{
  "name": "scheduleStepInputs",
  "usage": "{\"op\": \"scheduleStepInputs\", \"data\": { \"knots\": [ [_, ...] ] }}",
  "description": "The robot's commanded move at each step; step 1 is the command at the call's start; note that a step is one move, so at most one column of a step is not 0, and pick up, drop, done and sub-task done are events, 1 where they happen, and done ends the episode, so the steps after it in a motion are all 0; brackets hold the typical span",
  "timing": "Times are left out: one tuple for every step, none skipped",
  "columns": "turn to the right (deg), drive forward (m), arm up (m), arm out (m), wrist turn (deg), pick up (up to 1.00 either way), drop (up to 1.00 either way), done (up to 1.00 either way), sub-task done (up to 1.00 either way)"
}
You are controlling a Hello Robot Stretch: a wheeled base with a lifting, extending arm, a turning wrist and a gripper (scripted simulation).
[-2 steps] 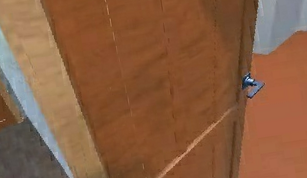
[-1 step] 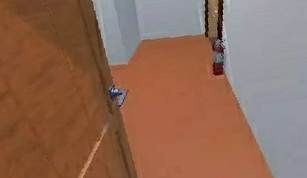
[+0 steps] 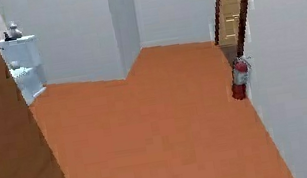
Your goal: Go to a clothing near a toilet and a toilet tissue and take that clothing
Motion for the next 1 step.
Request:
{"op": "scheduleStepInputs", "data": {
  "knots": [
    [9.0, 0.0, 0.0, 0.0, 0.0, 0.0, 0.0, 0.0, 0.0]
  ]
}}
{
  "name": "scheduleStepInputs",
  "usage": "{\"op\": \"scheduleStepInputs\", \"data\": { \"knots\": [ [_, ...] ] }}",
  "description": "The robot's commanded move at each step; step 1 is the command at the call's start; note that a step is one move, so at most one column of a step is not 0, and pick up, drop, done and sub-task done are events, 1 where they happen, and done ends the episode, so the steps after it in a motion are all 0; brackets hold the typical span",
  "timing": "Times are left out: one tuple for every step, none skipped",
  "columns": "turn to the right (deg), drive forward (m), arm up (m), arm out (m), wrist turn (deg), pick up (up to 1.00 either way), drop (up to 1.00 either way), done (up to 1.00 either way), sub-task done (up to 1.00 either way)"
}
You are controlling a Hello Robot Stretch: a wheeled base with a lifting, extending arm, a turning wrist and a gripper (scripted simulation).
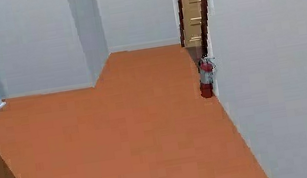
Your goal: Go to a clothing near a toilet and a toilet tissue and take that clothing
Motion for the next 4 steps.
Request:
{"op": "scheduleStepInputs", "data": {
  "knots": [
    [0.0, 0.45, 0.0, 0.0, 0.0, 0.0, 0.0, 0.0, 0.0],
    [0.0, 0.3, 0.0, 0.0, 0.0, 0.0, 0.0, 0.0, 0.0],
    [-45.0, 0.0, 0.0, 0.0, 0.0, 0.0, 0.0, 0.0, 0.0],
    [-6.0, 0.0, 0.0, 0.0, 0.0, 0.0, 0.0, 0.0, 0.0]
  ]
}}
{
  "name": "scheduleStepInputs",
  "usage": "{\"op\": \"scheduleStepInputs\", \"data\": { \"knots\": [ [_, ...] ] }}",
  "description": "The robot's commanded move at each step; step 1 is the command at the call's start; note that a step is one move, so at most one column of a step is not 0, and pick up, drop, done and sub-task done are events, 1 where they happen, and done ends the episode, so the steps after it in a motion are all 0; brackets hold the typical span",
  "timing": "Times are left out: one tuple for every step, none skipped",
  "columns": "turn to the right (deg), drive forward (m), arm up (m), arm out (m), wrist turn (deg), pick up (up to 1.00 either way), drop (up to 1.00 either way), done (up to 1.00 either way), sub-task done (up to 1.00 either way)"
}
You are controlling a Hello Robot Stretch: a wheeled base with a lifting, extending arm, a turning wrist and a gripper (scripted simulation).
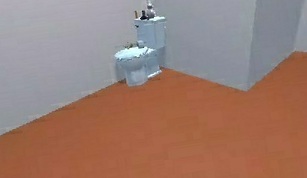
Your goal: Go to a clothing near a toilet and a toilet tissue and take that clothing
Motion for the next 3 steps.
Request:
{"op": "scheduleStepInputs", "data": {
  "knots": [
    [0.0, 1.0, 0.0, 0.0, 0.0, 0.0, 0.0, 0.0, 0.0],
    [0.0, 1.0, 0.0, 0.0, 0.0, 0.0, 0.0, 0.0, 0.0],
    [-12.0, 0.0, 0.0, 0.0, 0.0, 0.0, 0.0, 0.0, 0.0]
  ]
}}
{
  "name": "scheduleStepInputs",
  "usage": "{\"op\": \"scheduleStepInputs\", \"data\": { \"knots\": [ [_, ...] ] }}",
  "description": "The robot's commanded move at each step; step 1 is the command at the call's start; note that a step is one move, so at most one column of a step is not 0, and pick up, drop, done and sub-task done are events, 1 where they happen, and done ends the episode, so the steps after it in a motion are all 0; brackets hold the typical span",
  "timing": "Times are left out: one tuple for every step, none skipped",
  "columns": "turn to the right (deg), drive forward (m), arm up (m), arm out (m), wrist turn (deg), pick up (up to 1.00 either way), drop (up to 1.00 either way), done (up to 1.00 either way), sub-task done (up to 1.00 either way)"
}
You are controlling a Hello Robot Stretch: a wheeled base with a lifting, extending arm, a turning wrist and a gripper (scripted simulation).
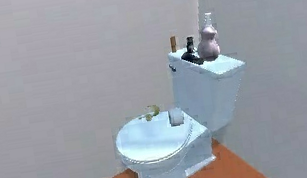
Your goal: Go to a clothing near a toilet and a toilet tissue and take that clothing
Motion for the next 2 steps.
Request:
{"op": "scheduleStepInputs", "data": {
  "knots": [
    [-3.0, 0.0, 0.0, 0.0, 0.0, 0.0, 0.0, 0.0, 0.0],
    [0.0, 0.05, 0.0, 0.0, 0.0, 0.0, 0.0, 0.0, 0.0]
  ]
}}
